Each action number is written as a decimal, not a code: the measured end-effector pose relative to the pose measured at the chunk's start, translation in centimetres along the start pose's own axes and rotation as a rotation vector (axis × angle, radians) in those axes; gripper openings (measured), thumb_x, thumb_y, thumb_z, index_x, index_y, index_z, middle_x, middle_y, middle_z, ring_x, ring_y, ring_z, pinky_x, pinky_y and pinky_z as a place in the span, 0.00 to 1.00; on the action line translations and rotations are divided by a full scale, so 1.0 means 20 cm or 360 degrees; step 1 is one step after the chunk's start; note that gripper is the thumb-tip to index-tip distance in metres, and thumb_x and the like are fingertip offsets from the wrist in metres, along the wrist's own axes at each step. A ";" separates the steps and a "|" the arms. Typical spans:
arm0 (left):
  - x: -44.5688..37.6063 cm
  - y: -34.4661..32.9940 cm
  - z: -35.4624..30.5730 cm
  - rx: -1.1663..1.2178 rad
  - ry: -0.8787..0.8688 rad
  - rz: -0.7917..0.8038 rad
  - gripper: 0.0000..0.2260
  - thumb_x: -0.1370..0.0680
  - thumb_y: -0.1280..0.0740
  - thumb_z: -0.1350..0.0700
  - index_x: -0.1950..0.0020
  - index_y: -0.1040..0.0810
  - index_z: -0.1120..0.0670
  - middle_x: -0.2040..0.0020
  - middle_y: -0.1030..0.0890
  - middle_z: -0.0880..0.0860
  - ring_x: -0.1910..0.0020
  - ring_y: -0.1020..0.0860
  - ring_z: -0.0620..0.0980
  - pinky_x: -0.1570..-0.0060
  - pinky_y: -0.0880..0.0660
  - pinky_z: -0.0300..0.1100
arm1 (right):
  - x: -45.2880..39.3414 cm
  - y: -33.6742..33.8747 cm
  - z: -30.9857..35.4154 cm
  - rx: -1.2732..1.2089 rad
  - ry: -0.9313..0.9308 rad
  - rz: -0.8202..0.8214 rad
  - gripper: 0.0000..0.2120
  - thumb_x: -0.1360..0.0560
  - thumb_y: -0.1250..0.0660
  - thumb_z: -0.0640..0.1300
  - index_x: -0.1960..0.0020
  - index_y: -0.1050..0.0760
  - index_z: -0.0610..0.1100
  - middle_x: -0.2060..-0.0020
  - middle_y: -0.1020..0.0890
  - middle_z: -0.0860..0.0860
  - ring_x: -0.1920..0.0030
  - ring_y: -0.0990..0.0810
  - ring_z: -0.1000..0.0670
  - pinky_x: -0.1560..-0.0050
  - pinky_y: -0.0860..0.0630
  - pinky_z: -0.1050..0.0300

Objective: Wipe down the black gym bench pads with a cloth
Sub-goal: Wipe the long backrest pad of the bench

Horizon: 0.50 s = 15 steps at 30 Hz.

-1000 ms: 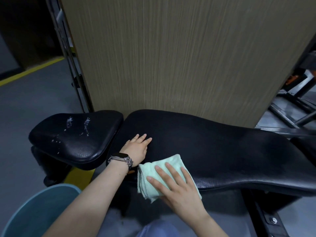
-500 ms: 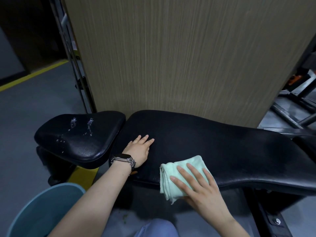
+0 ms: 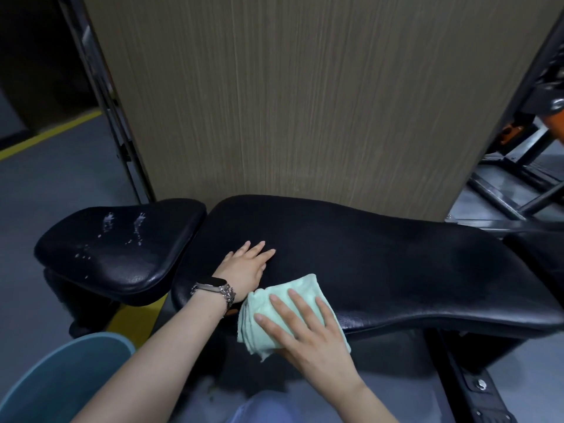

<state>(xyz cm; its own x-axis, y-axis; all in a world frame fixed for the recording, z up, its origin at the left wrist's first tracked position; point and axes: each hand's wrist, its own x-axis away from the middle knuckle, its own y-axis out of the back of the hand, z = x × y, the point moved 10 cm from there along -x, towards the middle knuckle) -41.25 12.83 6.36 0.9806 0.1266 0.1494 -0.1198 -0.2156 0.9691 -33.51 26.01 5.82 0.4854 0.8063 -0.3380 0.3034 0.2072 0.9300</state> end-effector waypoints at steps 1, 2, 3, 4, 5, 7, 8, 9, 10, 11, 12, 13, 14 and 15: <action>0.00 0.00 -0.01 -0.0001 0.0003 -0.0002 0.21 0.17 0.52 0.54 0.24 0.47 0.43 0.23 0.52 0.46 0.24 0.55 0.50 0.27 0.51 0.51 | 0.02 0.01 -0.02 0.0000 0.0013 -0.0032 0.28 0.29 0.38 0.51 0.30 0.35 0.61 0.32 0.27 0.55 0.33 0.27 0.46 0.36 0.36 0.44; 0.00 0.00 -0.01 -0.0002 0.0004 -0.0005 0.21 0.17 0.52 0.55 0.24 0.47 0.44 0.23 0.52 0.46 0.24 0.55 0.50 0.27 0.52 0.51 | 0.04 0.02 -0.05 -0.0001 0.0019 -0.0063 0.27 0.28 0.38 0.50 0.30 0.34 0.61 0.32 0.27 0.55 0.33 0.27 0.47 0.37 0.35 0.44; 0.00 -0.01 -0.02 -0.0002 0.0004 -0.0010 0.21 0.17 0.52 0.55 0.24 0.47 0.44 0.23 0.52 0.46 0.24 0.54 0.50 0.27 0.51 0.51 | 0.06 0.03 -0.07 0.0001 0.0026 -0.0101 0.26 0.28 0.39 0.49 0.30 0.34 0.61 0.32 0.27 0.55 0.33 0.27 0.47 0.37 0.35 0.45; 0.00 -0.01 -0.03 -0.0001 0.0003 -0.0013 0.21 0.17 0.52 0.56 0.24 0.47 0.44 0.23 0.51 0.46 0.24 0.54 0.50 0.27 0.51 0.51 | 0.09 0.04 -0.10 0.0006 0.0030 -0.0129 0.26 0.27 0.39 0.48 0.30 0.34 0.60 0.32 0.27 0.55 0.32 0.28 0.47 0.37 0.35 0.45; 0.00 -0.01 -0.04 0.0002 0.0003 -0.0015 0.21 0.17 0.52 0.56 0.24 0.47 0.44 0.23 0.51 0.46 0.24 0.54 0.50 0.27 0.51 0.51 | 0.12 0.05 -0.13 0.0017 0.0034 -0.0148 0.26 0.28 0.39 0.47 0.30 0.34 0.60 0.32 0.27 0.55 0.32 0.28 0.47 0.37 0.35 0.45; -0.02 -0.02 -0.06 0.0000 -0.0001 -0.0019 0.21 0.17 0.52 0.55 0.24 0.47 0.44 0.23 0.51 0.46 0.24 0.54 0.49 0.27 0.51 0.50 | 0.17 0.07 -0.21 0.0035 0.0026 -0.0156 0.28 0.29 0.41 0.46 0.30 0.34 0.60 0.32 0.27 0.54 0.32 0.28 0.47 0.36 0.35 0.46; -0.02 -0.02 -0.07 -0.0003 -0.0004 -0.0020 0.21 0.17 0.52 0.55 0.24 0.47 0.44 0.23 0.51 0.46 0.24 0.54 0.50 0.27 0.50 0.50 | 0.20 0.07 -0.26 0.0034 0.0017 -0.0148 0.28 0.30 0.41 0.46 0.30 0.34 0.60 0.32 0.28 0.55 0.32 0.29 0.47 0.36 0.36 0.46; -0.02 -0.02 -0.08 -0.0006 -0.0006 -0.0021 0.21 0.17 0.52 0.55 0.24 0.47 0.44 0.23 0.51 0.46 0.24 0.54 0.50 0.27 0.50 0.50 | 0.22 0.07 -0.30 0.0034 0.0010 -0.0127 0.28 0.30 0.42 0.47 0.30 0.34 0.60 0.31 0.28 0.55 0.32 0.30 0.47 0.36 0.36 0.46; -0.02 -0.02 -0.09 -0.0007 -0.0008 -0.0024 0.21 0.17 0.52 0.56 0.24 0.48 0.44 0.23 0.51 0.46 0.24 0.54 0.50 0.27 0.51 0.50 | 0.25 0.07 -0.35 0.0041 0.0005 -0.0085 0.28 0.30 0.42 0.48 0.29 0.35 0.60 0.31 0.28 0.55 0.31 0.31 0.48 0.35 0.36 0.46; -0.02 -0.02 -0.10 -0.0005 -0.0010 -0.0026 0.21 0.17 0.52 0.56 0.24 0.47 0.44 0.23 0.51 0.46 0.24 0.54 0.50 0.27 0.51 0.50 | 0.27 0.05 -0.40 0.0059 0.0006 -0.0044 0.29 0.30 0.42 0.50 0.28 0.37 0.60 0.30 0.29 0.55 0.30 0.32 0.48 0.35 0.37 0.46; -0.02 -0.02 -0.12 -0.0001 -0.0014 -0.0031 0.21 0.17 0.52 0.56 0.24 0.47 0.44 0.23 0.51 0.46 0.24 0.54 0.50 0.27 0.51 0.50 | 0.30 0.04 -0.45 0.0077 0.0005 -0.0012 0.30 0.30 0.41 0.51 0.27 0.39 0.60 0.30 0.30 0.55 0.30 0.33 0.48 0.34 0.38 0.46; -0.02 -0.02 -0.14 0.0002 -0.0020 -0.0037 0.21 0.17 0.52 0.56 0.24 0.47 0.44 0.23 0.51 0.46 0.24 0.54 0.50 0.27 0.51 0.50 | 0.32 0.04 -0.51 0.0090 -0.0005 0.0005 0.30 0.29 0.41 0.54 0.27 0.41 0.59 0.30 0.31 0.55 0.29 0.34 0.48 0.33 0.39 0.46; -0.02 -0.02 -0.15 0.0002 -0.0028 -0.0042 0.21 0.17 0.52 0.56 0.24 0.48 0.44 0.23 0.51 0.46 0.24 0.54 0.50 0.27 0.52 0.51 | 0.34 0.03 -0.56 0.0091 -0.0028 0.0020 0.30 0.28 0.40 0.57 0.27 0.42 0.59 0.30 0.31 0.55 0.29 0.35 0.49 0.33 0.39 0.46; -0.02 -0.02 -0.17 0.0002 -0.0036 -0.0045 0.21 0.17 0.52 0.56 0.24 0.48 0.44 0.23 0.52 0.46 0.24 0.55 0.50 0.27 0.52 0.51 | 0.36 0.03 -0.60 0.0088 -0.0052 0.0031 0.30 0.28 0.41 0.59 0.27 0.42 0.59 0.30 0.31 0.54 0.29 0.35 0.49 0.33 0.40 0.46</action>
<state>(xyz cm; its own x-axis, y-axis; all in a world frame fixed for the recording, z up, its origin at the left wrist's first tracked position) -42.19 16.15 6.53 0.9869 0.1104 0.1174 -0.0919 -0.2133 0.9727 -39.77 38.55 5.71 0.5179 0.7910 -0.3256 0.3384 0.1601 0.9273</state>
